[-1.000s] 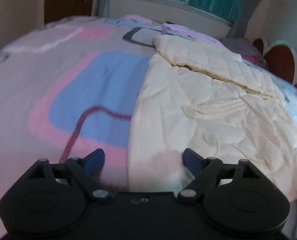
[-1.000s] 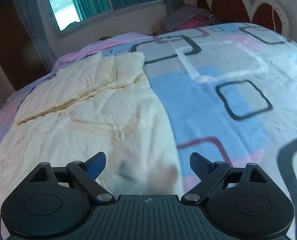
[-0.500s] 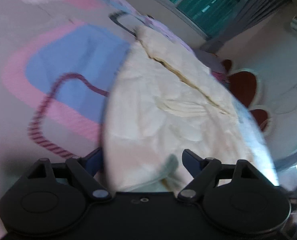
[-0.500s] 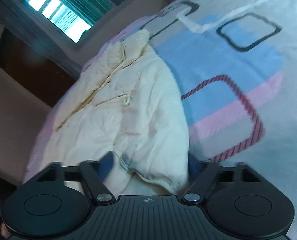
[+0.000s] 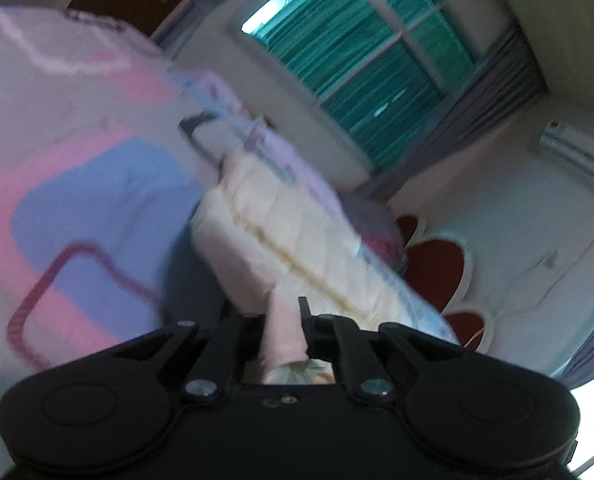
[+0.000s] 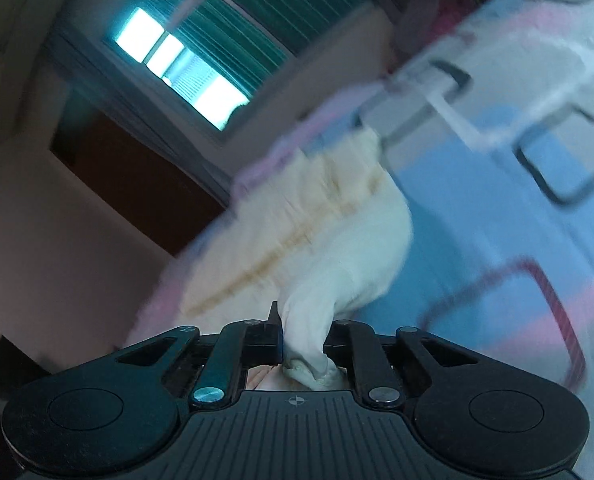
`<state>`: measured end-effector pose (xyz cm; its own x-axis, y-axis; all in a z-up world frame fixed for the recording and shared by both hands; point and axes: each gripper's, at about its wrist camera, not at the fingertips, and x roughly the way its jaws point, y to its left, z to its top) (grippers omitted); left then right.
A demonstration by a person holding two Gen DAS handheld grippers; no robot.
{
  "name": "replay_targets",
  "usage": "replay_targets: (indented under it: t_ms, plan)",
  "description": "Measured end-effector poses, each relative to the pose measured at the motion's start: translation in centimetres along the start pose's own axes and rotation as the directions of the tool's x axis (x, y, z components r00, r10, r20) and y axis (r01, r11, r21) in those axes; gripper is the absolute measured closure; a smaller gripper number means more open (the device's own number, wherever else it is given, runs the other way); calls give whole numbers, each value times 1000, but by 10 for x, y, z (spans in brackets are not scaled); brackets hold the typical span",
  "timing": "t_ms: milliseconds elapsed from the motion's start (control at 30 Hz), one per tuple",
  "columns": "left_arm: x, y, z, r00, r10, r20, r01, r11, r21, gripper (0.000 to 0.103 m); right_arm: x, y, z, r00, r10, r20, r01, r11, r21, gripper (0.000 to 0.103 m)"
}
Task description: Fold large clothes
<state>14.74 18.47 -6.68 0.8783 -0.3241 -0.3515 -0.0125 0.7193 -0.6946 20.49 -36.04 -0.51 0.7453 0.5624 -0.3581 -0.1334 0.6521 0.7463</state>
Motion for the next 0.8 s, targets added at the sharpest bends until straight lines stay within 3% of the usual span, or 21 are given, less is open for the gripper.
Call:
replay_targets:
  t_ms: [200,367,633,767,800]
  plan:
    - [30,-33,51,994,-81,78,78,996,47,98,30,36,63,997,44,66,-42,999,-24,91]
    - [87,-51,99,987,-114,117,106,992,76,98,78,48,128,994,49,97,-48,999,-12,91]
    - [218,-52,178,992,-95,79,87,991,101,98,206,28,222,998,-22,59,21,999,27,91]
    - [289,-35,202,999,-25,26,22,994,104,98,277,-8,256,996,-87,14,85,992,91,90]
    - [306,-30,206,1000,-21,14,20,994,112,93,290,-15,261,995,-97,13,95,992,84,90]
